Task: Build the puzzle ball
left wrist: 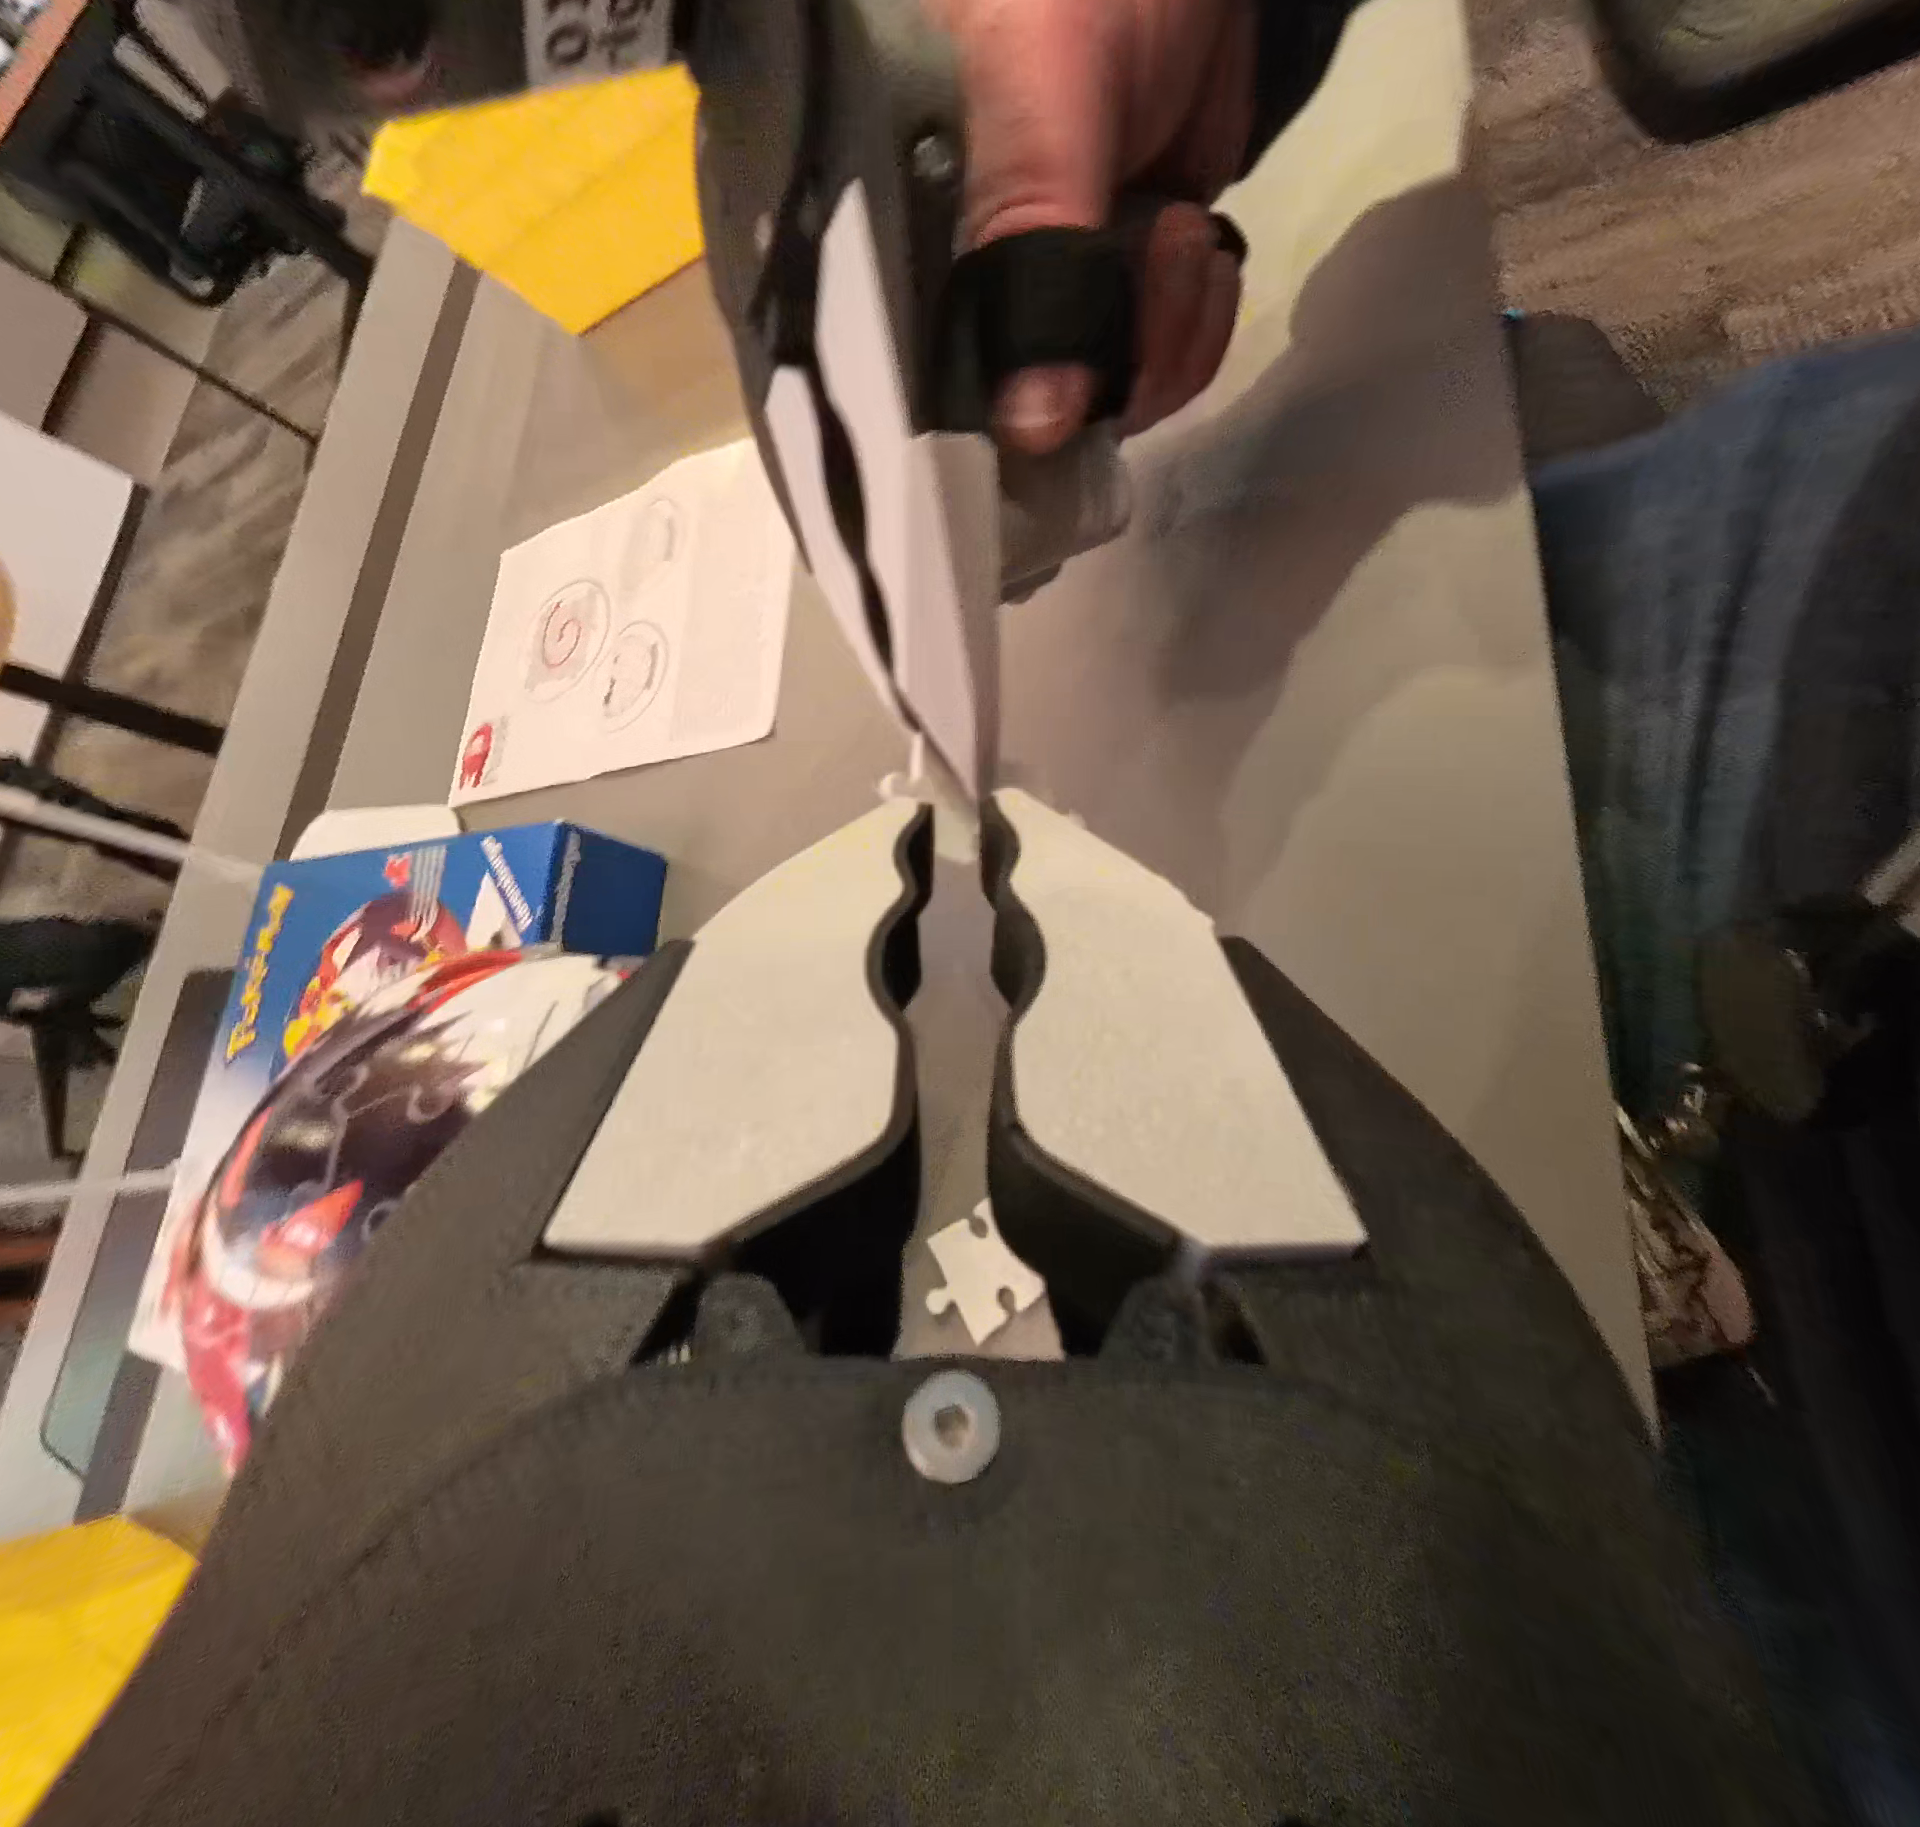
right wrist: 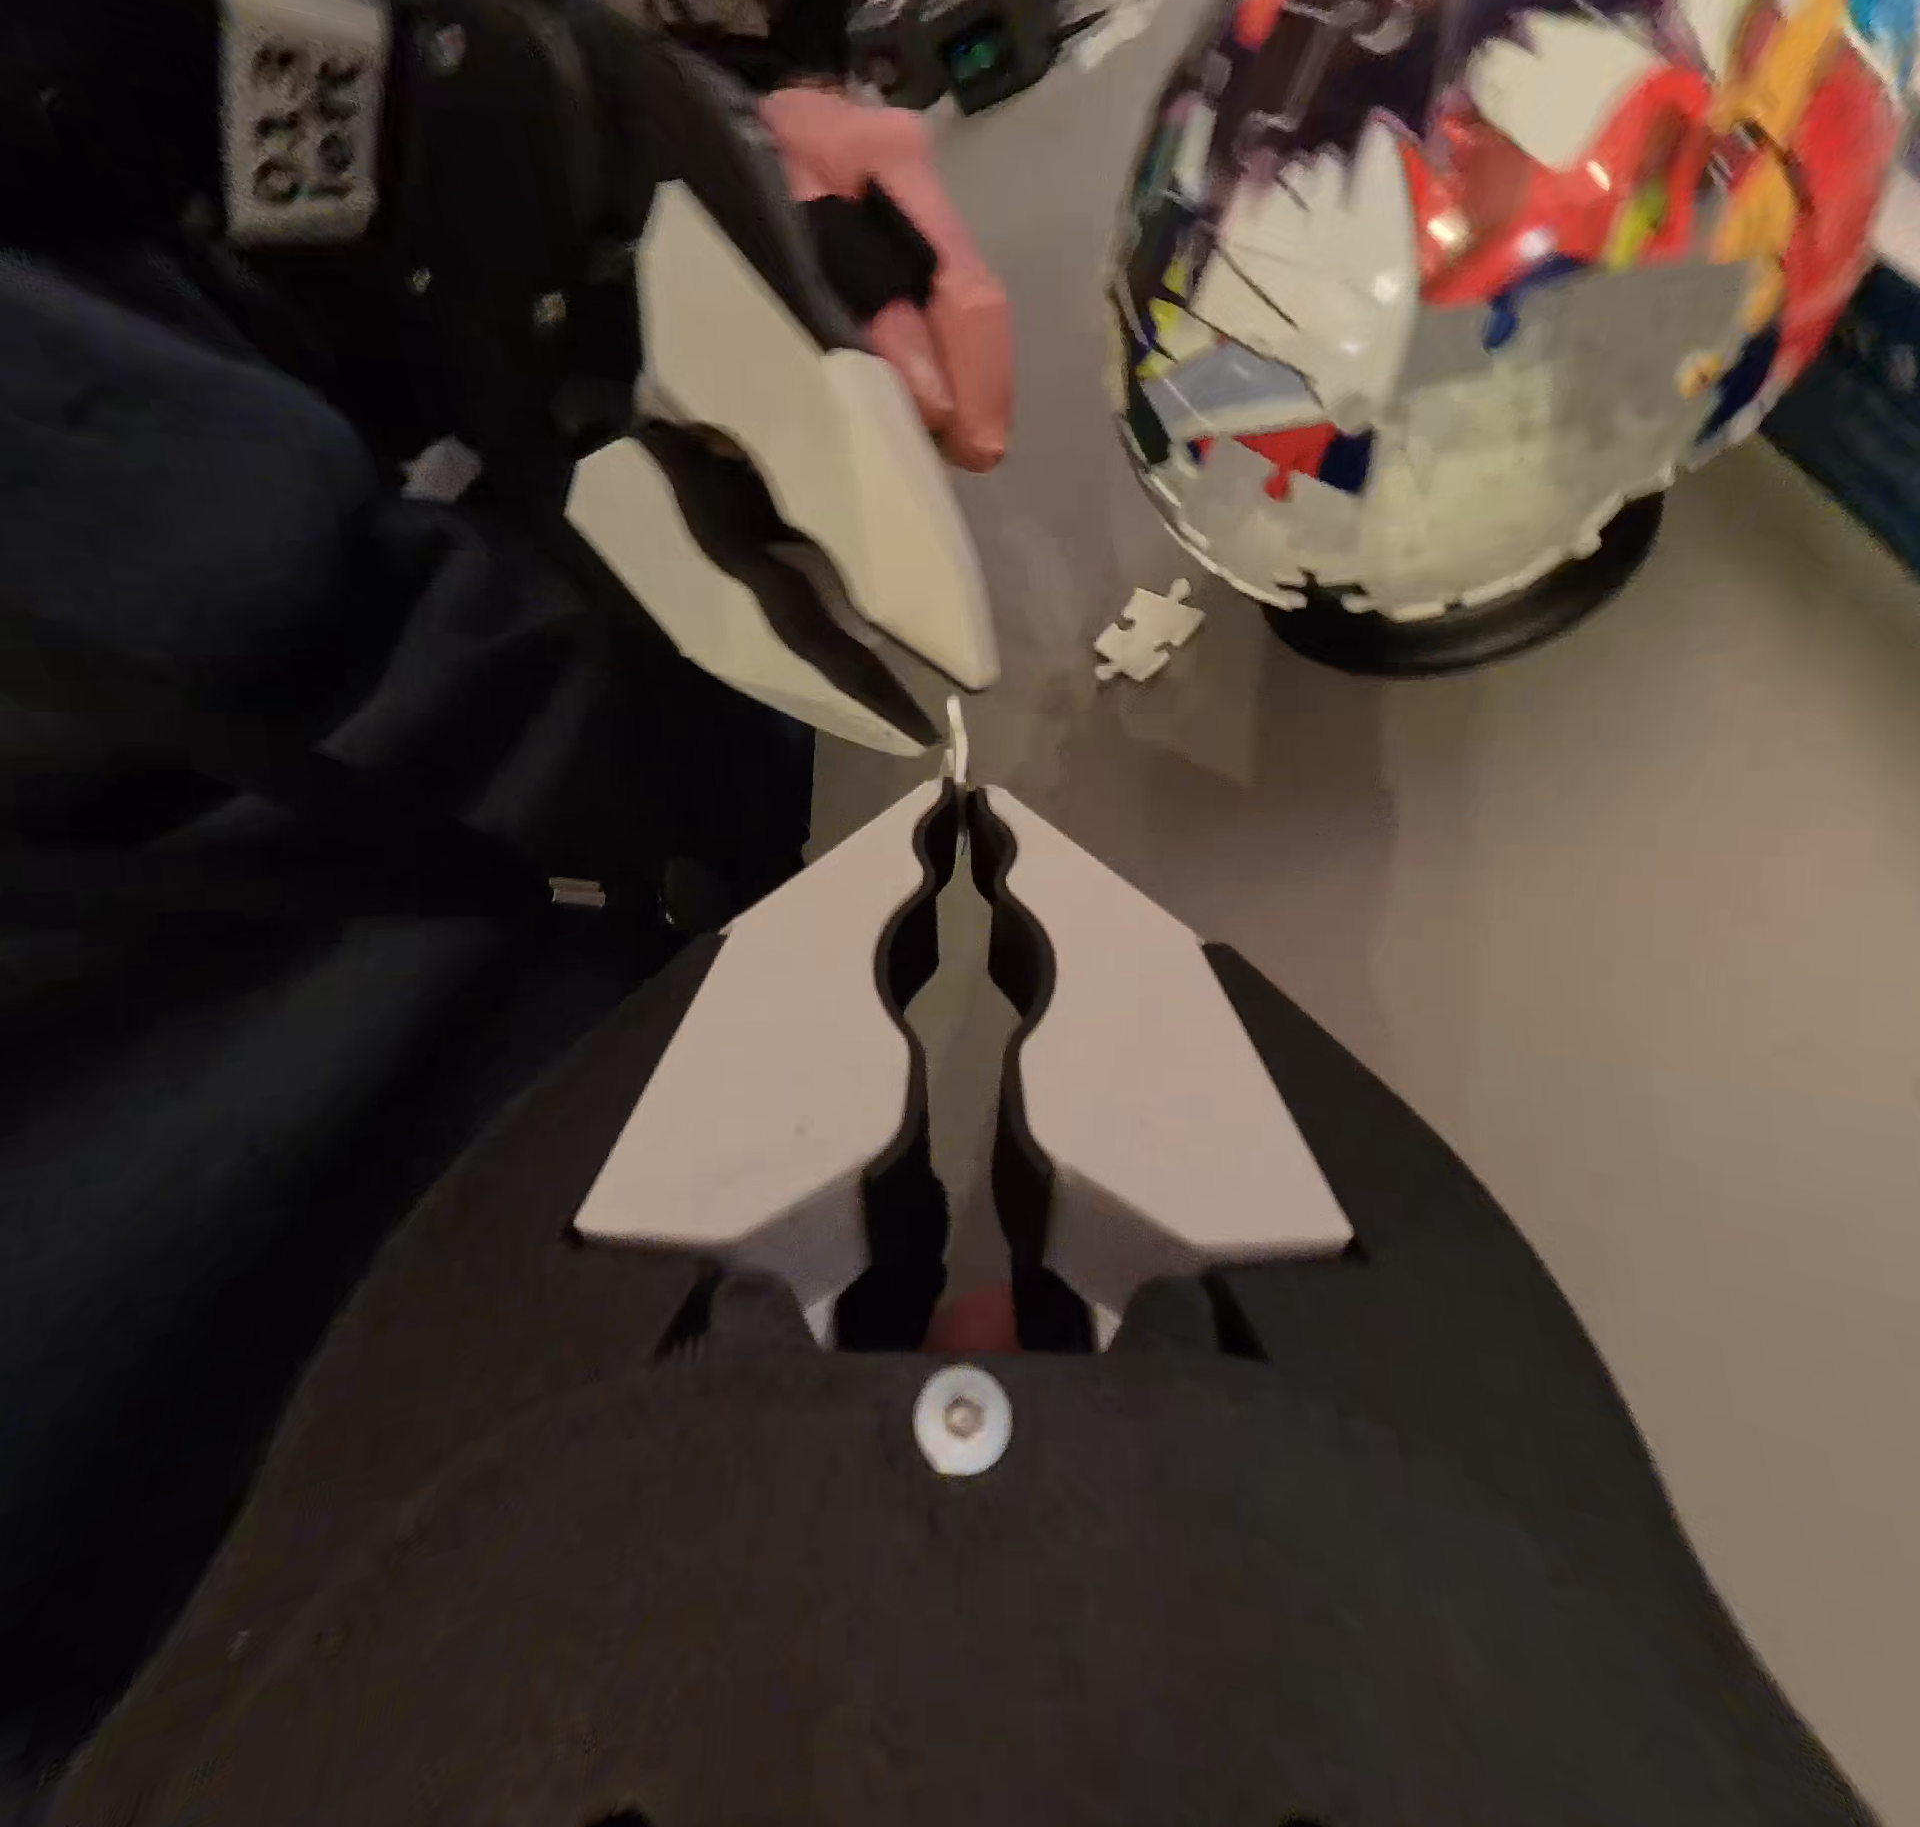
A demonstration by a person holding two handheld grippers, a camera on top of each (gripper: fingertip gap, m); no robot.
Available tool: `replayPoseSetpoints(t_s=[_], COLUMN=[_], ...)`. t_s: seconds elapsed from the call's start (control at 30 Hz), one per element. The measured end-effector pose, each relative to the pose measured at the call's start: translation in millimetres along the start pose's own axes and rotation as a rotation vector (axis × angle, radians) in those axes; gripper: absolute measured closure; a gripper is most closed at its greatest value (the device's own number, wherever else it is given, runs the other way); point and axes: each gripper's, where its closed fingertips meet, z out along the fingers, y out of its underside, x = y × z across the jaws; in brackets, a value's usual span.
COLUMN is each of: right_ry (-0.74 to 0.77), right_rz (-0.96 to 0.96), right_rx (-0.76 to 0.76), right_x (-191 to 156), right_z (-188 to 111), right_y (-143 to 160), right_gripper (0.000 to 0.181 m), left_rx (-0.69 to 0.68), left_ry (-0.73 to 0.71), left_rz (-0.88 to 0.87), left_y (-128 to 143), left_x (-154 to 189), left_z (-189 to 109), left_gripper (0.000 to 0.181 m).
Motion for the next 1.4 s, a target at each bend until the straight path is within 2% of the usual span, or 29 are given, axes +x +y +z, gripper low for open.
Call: replayPoseSetpoints(t_s=[0.1,0.27,0.43,0.53,0.6,0.7,0.83,0.97,1.1,1.17,1.27,1.3,1.4], right_ry=[0.006,0.046,0.060,0.033,0.011,-0.015,-0.035,0.034,0.053,0.058,0.061,0.064,0.059], right_rz=[-0.143,-0.286,-0.209,-0.142,-0.105,-0.073,-0.034,0.034,0.096,0.093,0.085,0.082,0.090], right_rx=[-0.083,-0.173,-0.024,0.022,0.063,0.099,0.117,0.081,0.035,0.006,-0.018,-0.024,-0.024], right_x=[-7.1,-7.8,-8.1,-9.2,-11.7,-14.2,-13.4,13.0,37.4,45.8,55.4,57.8,61.2], right_z=[-0.1,1.0,-6.4,-6.4,-4.2,-2.6,-5.6,-14.7,-13.1,-7.8,-0.6,0.9,4.1], right_y=[-2.5,1.7,-14.8,-11.1,-12.6,-15.1,-17.1,-14.6,-13.5,-14.0,-15.8,-15.6,-15.7], right_gripper=[0.181,0.181,0.172,0.171,0.181,0.181,0.181,0.181,0.181,0.181,0.181,0.181,0.181], left_rx=[0.005,0.079,0.169,0.247,0.279,0.329,0.354,0.314,0.124,0.085,-0.022,-0.053,-0.054], left_ry=[0.024,0.171,0.213,0.243,0.241,0.244,0.254,0.061,-0.184,-0.203,-0.197,-0.177,-0.112], left_rz=[-0.101,-0.264,-0.483,-0.653,-0.696,-0.751,-0.723,-0.525,-0.281,-0.235,-0.226,-0.243,-0.277], left_y=[1.3,-2.0,-4.2,-6.3,-7.6,-11.2,-15.3,-12.8,25.4,37.6,71.5,84.3,104.0], left_x=[-5.8,6.7,-0.2,-3.3,-4.6,-8.5,-7.9,-34.6,-77.8,-87.6,-97.2,-97.5,-98.1], left_z=[0.6,2.6,-2.8,-7.3,-9.2,-12.6,-19.2,-42.9,-66.3,-71.8,-61.8,-56.7,-43.6], left_gripper=[0.168,0.174,0.179,0.179,0.179,0.179,0.178,0.135,0.098,0.087,0.043,0.035,0.035])
